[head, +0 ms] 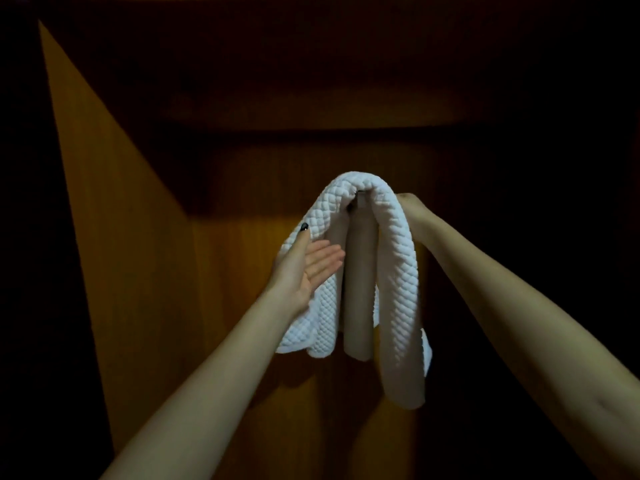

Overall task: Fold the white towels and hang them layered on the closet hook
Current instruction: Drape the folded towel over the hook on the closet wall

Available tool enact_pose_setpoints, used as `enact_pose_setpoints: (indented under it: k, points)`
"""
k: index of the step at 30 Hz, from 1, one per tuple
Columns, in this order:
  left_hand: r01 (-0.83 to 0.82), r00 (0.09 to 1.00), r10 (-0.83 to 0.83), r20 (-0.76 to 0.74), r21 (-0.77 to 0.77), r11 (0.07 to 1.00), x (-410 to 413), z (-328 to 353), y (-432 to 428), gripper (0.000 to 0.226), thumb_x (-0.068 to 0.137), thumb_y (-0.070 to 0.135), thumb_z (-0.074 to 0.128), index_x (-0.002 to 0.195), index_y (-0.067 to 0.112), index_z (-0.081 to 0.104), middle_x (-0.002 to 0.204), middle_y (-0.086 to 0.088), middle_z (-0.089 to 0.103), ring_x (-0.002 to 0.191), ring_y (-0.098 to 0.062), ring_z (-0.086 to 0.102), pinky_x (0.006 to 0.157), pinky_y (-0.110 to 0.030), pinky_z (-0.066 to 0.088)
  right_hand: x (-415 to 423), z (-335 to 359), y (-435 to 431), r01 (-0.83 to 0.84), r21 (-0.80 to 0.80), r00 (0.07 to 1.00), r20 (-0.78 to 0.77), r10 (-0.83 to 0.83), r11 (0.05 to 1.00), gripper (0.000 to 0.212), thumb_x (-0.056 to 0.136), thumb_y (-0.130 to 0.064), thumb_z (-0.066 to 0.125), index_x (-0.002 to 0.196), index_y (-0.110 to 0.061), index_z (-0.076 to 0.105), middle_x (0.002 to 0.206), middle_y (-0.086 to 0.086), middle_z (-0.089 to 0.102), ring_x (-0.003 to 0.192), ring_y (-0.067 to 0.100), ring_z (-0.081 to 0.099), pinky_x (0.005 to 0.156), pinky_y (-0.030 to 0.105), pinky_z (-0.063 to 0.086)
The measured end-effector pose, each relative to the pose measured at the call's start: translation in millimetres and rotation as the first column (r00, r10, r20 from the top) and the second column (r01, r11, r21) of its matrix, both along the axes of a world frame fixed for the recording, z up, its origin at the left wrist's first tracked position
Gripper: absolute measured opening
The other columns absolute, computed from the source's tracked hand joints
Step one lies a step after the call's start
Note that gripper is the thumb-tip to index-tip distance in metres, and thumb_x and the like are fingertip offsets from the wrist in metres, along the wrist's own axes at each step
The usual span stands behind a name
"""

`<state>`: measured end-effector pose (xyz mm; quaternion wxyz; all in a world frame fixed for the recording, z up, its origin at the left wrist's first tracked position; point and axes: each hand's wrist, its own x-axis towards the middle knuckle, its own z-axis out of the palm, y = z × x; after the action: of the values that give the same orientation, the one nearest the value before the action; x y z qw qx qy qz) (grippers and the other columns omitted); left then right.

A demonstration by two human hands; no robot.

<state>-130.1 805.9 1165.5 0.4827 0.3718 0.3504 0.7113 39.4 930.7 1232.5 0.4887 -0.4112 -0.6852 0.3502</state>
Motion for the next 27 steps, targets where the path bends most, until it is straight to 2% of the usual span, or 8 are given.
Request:
enact_pose_setpoints:
  k: [2, 3, 5, 7, 10, 14, 20, 27]
  points:
    - [-0.216, 0.927, 0.254, -0.275, 0.163, 0.963, -6.0, -2.9, -2.0, 0.031, 0.1, 0.032, 0.052, 0.089, 0.007, 0.064, 0.074, -0.003, 0.074, 0.07, -0.014, 0.073, 0.056, -0.021, 0.054, 0.1, 2.7, -2.7, 0.064, 0.11, 0.996, -0.074, -0.056, 0.992, 0.036, 0.101, -0.044, 0.047, 0.098, -0.01, 0.058, 0.079, -0.003, 0.06, 0.068, 0.007, 0.056, 0.055, 0.019, 0.046]
    - [-0.32, 0.811, 0.426, -0.401, 0.304, 0.897, -9.1, -1.1, -1.5, 0.024, 0.099, 0.028, 0.054, 0.086, 0.01, 0.064, 0.072, 0.001, 0.072, 0.068, -0.012, 0.071, 0.057, -0.021, 0.052, 2.3, 0.9, -5.5, 0.075, 0.184, 0.991, -0.123, -0.052, 0.98, 0.039, 0.102, -0.047, 0.043, 0.103, -0.011, 0.058, 0.086, -0.003, 0.061, 0.075, 0.009, 0.057, 0.063, 0.021, 0.047]
    - [-0.423, 0.524, 0.682, -0.51, 0.539, 0.729, -16.1, 11.8, 5.6, 0.008, 0.094, 0.022, 0.062, 0.097, 0.015, 0.063, 0.094, 0.006, 0.066, 0.087, -0.011, 0.065, 0.071, -0.024, 0.05, 8.3, -9.2, -14.1, 0.088, 0.325, 0.986, -0.164, -0.036, 0.941, 0.037, 0.102, -0.046, 0.042, 0.112, -0.014, 0.059, 0.104, 0.0, 0.063, 0.096, 0.014, 0.062, 0.08, 0.026, 0.051]
    - [-0.348, 0.357, 0.693, -0.626, 0.599, 0.721, -19.7, 25.6, 21.4, 0.038, 0.091, 0.024, 0.065, 0.128, 0.017, 0.056, 0.129, 0.003, 0.052, 0.114, -0.004, 0.047, 0.09, -0.022, 0.04, 11.5, -24.4, -21.9, 0.046, 0.408, 0.992, -0.126, 0.006, 0.912, 0.037, 0.1, -0.039, 0.05, 0.128, -0.017, 0.056, 0.123, 0.001, 0.061, 0.114, 0.014, 0.058, 0.091, 0.03, 0.049]
    - [-0.142, 0.332, 0.547, -0.769, 0.532, 0.835, -9.9, 38.0, 39.4, 0.063, 0.091, 0.015, 0.065, 0.148, 0.017, 0.038, 0.147, 0.0, 0.042, 0.123, -0.001, 0.036, 0.095, -0.012, 0.029, 7.6, -39.0, -33.1, 0.013, 0.501, 0.999, 0.022, -0.027, 0.866, 0.049, 0.095, -0.03, 0.062, 0.142, -0.022, 0.049, 0.137, -0.006, 0.057, 0.124, 0.006, 0.053, 0.1, 0.028, 0.047]
    - [-0.175, 0.402, 0.616, -0.678, 0.604, 0.778, -4.7, 42.6, 41.4, 0.051, 0.088, -0.005, 0.049, 0.134, 0.014, 0.057, 0.109, 0.009, 0.062, 0.098, -0.006, 0.059, 0.071, 0.004, 0.035, 1.7, -33.9, -38.5, 0.055, 0.633, 0.995, 0.027, -0.094, 0.772, 0.04, 0.096, -0.012, 0.052, 0.136, -0.017, 0.056, 0.121, -0.003, 0.068, 0.111, 0.008, 0.062, 0.093, 0.027, 0.05]
    - [-0.21, 0.376, 0.64, -0.67, 0.611, 0.763, -2.9, 32.8, 35.6, 0.02, 0.095, 0.006, 0.051, 0.105, 0.012, 0.067, 0.082, 0.011, 0.063, 0.069, 0.001, 0.055, 0.056, -0.001, 0.036, 0.5, -20.0, -29.4, 0.0, 0.671, 0.995, 0.078, -0.07, 0.742, 0.028, 0.097, -0.015, 0.05, 0.123, -0.014, 0.062, 0.099, -0.016, 0.067, 0.094, -0.007, 0.062, 0.076, 0.009, 0.043]
    - [-0.252, 0.435, 0.65, -0.623, 0.609, 0.752, 19.1, 30.4, 41.0, 0.045, 0.097, 0.002, 0.047, 0.141, 0.014, 0.051, 0.115, -0.002, 0.069, 0.095, -0.01, 0.064, 0.079, -0.016, 0.052, 3.3, -20.2, -22.9, 0.036, 0.679, 0.99, 0.073, -0.117, 0.733, 0.029, 0.096, -0.015, 0.048, 0.121, -0.011, 0.063, 0.085, -0.02, 0.063, 0.078, -0.015, 0.059, 0.067, 0.005, 0.042]
